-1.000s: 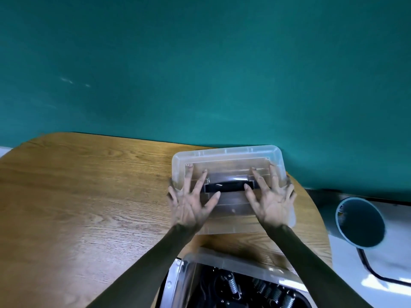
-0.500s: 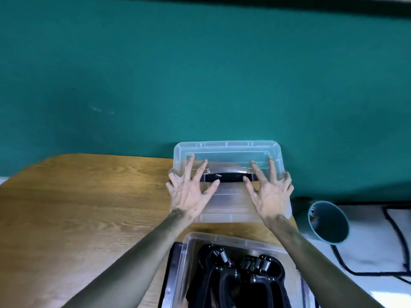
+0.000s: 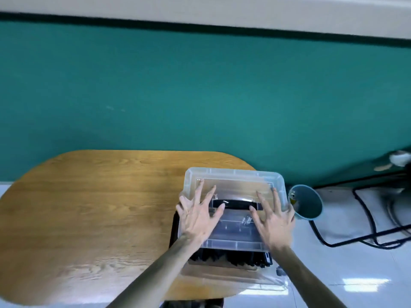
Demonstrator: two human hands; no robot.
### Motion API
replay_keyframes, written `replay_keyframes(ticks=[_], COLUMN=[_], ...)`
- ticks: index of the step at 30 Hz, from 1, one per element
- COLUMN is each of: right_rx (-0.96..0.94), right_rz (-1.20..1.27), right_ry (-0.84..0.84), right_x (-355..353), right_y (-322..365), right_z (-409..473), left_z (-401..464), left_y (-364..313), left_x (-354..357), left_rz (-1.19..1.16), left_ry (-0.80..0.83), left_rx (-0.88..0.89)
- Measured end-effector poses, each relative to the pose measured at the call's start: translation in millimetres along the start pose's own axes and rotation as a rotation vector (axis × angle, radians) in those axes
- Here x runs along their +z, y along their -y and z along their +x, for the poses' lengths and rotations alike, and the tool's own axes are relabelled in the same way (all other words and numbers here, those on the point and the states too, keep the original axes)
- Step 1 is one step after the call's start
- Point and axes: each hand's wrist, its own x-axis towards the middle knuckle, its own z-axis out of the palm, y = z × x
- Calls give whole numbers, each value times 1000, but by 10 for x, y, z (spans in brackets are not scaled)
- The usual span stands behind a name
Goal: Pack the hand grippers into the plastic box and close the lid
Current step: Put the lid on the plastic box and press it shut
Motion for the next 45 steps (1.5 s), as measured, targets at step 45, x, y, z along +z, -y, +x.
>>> replay_keyframes(ticks=[45], right_rx=[-82], right_rz=[32], right_ry=[46], right_x=[434], right_y=[-326], right_z=[-888], left_z=[-767], left_y=[186], left_x=[546], left_rz=[129], left_ry=[94], left_rx=[75])
